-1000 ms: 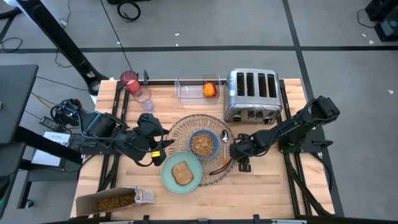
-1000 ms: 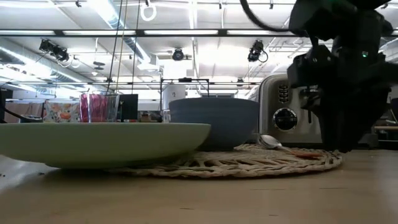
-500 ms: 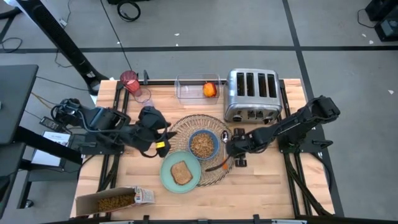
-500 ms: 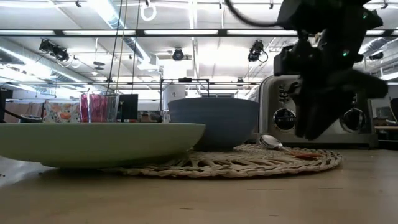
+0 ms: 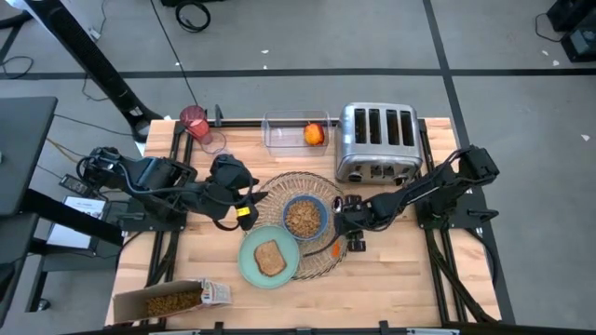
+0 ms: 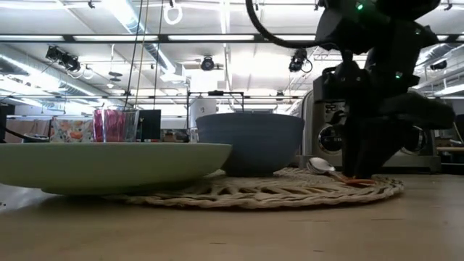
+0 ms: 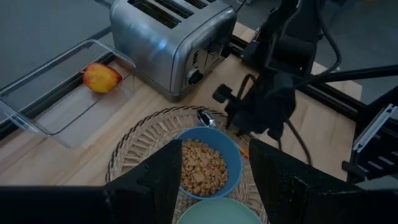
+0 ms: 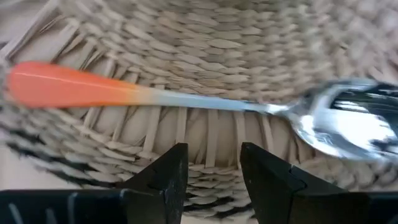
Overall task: Arrange a breakfast setting
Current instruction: Adjust the brown placemat
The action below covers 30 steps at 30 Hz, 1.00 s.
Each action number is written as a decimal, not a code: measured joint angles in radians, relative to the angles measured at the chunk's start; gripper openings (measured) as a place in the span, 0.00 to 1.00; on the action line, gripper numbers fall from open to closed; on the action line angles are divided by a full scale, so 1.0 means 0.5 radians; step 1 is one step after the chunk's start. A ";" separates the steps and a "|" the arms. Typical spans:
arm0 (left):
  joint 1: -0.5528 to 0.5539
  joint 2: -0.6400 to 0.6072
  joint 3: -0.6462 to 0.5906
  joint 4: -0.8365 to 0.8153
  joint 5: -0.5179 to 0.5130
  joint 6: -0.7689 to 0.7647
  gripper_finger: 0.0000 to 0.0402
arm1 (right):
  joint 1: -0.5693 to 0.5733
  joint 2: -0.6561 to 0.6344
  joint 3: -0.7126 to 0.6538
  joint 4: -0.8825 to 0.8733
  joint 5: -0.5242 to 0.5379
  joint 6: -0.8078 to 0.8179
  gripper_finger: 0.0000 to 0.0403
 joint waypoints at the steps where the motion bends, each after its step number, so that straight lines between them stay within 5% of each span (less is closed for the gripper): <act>1: 0.000 0.000 0.000 0.000 0.000 0.000 0.48 | 0.024 0.013 0.002 0.020 -0.005 0.022 0.39; 14: 0.000 0.000 0.000 -0.001 0.000 0.034 0.48 | 0.395 0.017 0.041 0.081 -0.208 0.371 0.39; 20: 0.000 0.000 0.000 -0.002 0.000 0.037 0.48 | 0.502 -0.001 0.298 -0.316 -0.208 0.444 0.39; 30: -0.002 0.000 0.000 -0.006 0.000 0.037 0.48 | 0.150 -0.060 0.376 -0.532 0.373 -0.011 0.39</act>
